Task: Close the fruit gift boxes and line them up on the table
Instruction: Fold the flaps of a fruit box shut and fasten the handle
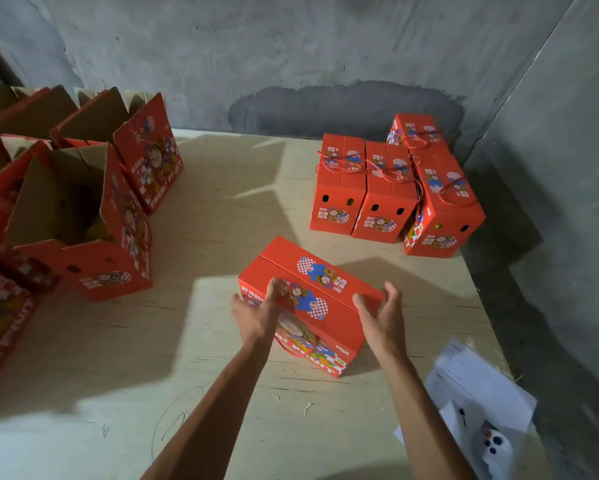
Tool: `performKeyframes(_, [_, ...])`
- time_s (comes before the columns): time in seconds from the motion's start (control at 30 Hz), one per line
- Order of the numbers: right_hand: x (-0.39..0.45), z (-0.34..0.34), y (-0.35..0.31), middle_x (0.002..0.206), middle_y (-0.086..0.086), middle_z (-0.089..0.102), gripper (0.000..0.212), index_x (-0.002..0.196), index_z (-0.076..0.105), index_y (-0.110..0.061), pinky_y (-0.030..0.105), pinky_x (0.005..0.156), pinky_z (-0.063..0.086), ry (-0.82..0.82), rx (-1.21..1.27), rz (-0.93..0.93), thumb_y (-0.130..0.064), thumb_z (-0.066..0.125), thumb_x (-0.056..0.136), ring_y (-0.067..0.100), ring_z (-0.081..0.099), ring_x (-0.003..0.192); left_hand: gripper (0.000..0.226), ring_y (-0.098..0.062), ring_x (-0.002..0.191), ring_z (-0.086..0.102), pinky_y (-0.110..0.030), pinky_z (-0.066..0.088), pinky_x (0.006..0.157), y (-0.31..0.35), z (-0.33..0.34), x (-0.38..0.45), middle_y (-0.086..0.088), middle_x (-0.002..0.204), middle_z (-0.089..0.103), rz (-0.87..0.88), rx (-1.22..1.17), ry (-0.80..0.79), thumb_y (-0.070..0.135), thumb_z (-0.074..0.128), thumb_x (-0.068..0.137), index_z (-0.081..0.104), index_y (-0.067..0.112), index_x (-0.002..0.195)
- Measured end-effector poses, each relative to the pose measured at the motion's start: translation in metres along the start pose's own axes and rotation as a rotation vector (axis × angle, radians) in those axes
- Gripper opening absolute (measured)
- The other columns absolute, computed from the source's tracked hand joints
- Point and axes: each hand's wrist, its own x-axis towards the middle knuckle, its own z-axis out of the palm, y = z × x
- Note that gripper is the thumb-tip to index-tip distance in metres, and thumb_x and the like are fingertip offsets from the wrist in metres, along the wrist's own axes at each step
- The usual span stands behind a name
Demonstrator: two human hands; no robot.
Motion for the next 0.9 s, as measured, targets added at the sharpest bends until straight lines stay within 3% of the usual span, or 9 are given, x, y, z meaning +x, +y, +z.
performKeyframes(0.1, [0.009,-0.002,-0.001,0.119,0.004,0.068,0.055,0.130,0.057,-0.017,0.019,0.066,0.048,-0.046,-0.079,-0.053,-0.055,0.069,0.092,0.014,0.067,0.094,0.053,-0.021,0.090,0.076,-0.049,0.063,0.082,-0.010,0.005,-0.019,-0.009,0.108,0.075,-0.008,-0.053,-0.108,0.056,0.073,0.087,0.063,0.012,0.116])
performKeyframes(0.3, [-0.020,0.012,-0.003,0.093,0.001,0.073,0.048,0.091,0.068,-0.019,0.034,0.072,0.051,0.128,-0.263,-0.051,-0.065,0.058,0.092,0.027,0.068,0.087,0.068,-0.032,0.096,0.072,-0.043,0.059,0.085,0.004,0.006,-0.001,-0.016,0.102,0.073,-0.115,0.155,-0.054,0.065,0.062,0.091,0.068,0.000,0.108])
performKeyframes(0.4, [-0.042,0.024,0.001,0.066,-0.011,0.065,0.060,0.068,0.066,-0.022,0.031,0.063,0.045,0.002,-0.287,-0.009,-0.076,0.052,0.088,0.016,0.064,0.068,0.068,-0.029,0.083,0.070,-0.033,0.050,0.064,0.022,-0.005,0.022,-0.016,0.089,0.071,-0.090,0.267,-0.059,0.065,0.063,0.090,0.068,-0.003,0.094])
performKeyframes(0.5, [-0.047,0.033,-0.002,0.052,-0.013,0.047,0.063,0.050,0.046,-0.024,0.032,0.059,0.036,-0.239,0.038,0.169,-0.079,0.060,0.078,0.006,0.046,0.052,0.046,-0.020,0.062,0.060,-0.030,0.046,0.056,0.039,-0.019,0.037,-0.011,0.073,0.067,-0.007,0.362,-0.062,0.047,0.067,0.094,0.065,0.004,0.078])
performKeyframes(0.53, [-0.045,0.034,-0.005,0.059,-0.016,0.052,0.053,0.053,0.050,-0.031,0.029,0.062,0.039,-0.316,0.141,0.236,-0.075,0.064,0.078,0.004,0.051,0.061,0.039,-0.019,0.060,0.057,-0.031,0.047,0.057,0.043,-0.022,0.038,-0.010,0.071,0.066,0.026,0.389,-0.071,0.040,0.065,0.096,0.064,0.007,0.074])
performKeyframes(0.6, [-0.038,0.038,-0.008,0.098,-0.015,0.072,0.018,0.090,0.073,-0.038,0.033,0.090,0.050,-0.423,0.345,0.312,-0.056,0.073,0.085,0.009,0.065,0.102,0.039,-0.020,0.058,0.053,-0.030,0.043,0.055,0.052,-0.024,0.034,-0.005,0.061,0.059,0.125,0.462,-0.112,0.031,0.060,0.098,0.060,0.010,0.065])
performKeyframes(0.67, [-0.031,0.040,-0.020,0.119,-0.004,0.074,0.033,0.121,0.072,-0.028,0.047,0.108,0.048,-0.439,0.507,0.265,-0.032,0.077,0.089,0.021,0.066,0.119,0.038,-0.018,0.054,0.053,-0.026,0.039,0.051,0.066,-0.021,0.023,-0.004,0.058,0.060,0.183,0.447,-0.189,0.024,0.057,0.098,0.065,0.005,0.067])
performKeyframes(0.8, [-0.025,0.041,-0.056,0.095,-0.015,0.079,0.017,0.100,0.075,-0.024,0.020,0.078,0.053,-0.414,0.537,0.043,-0.020,0.081,0.085,0.000,0.073,0.092,0.035,-0.017,0.052,0.061,-0.025,0.047,0.050,0.105,-0.009,-0.004,-0.009,0.071,0.072,0.175,0.182,-0.401,0.018,0.048,0.106,0.072,0.003,0.084])
performKeyframes(0.9, [-0.030,0.045,-0.080,0.091,-0.004,0.078,0.005,0.088,0.076,-0.018,0.021,0.070,0.050,-0.452,0.531,-0.078,-0.022,0.079,0.088,0.002,0.069,0.081,0.048,-0.018,0.063,0.066,-0.025,0.052,0.056,0.125,-0.002,-0.017,-0.010,0.077,0.073,0.210,0.106,-0.466,0.033,0.043,0.110,0.073,0.000,0.091])
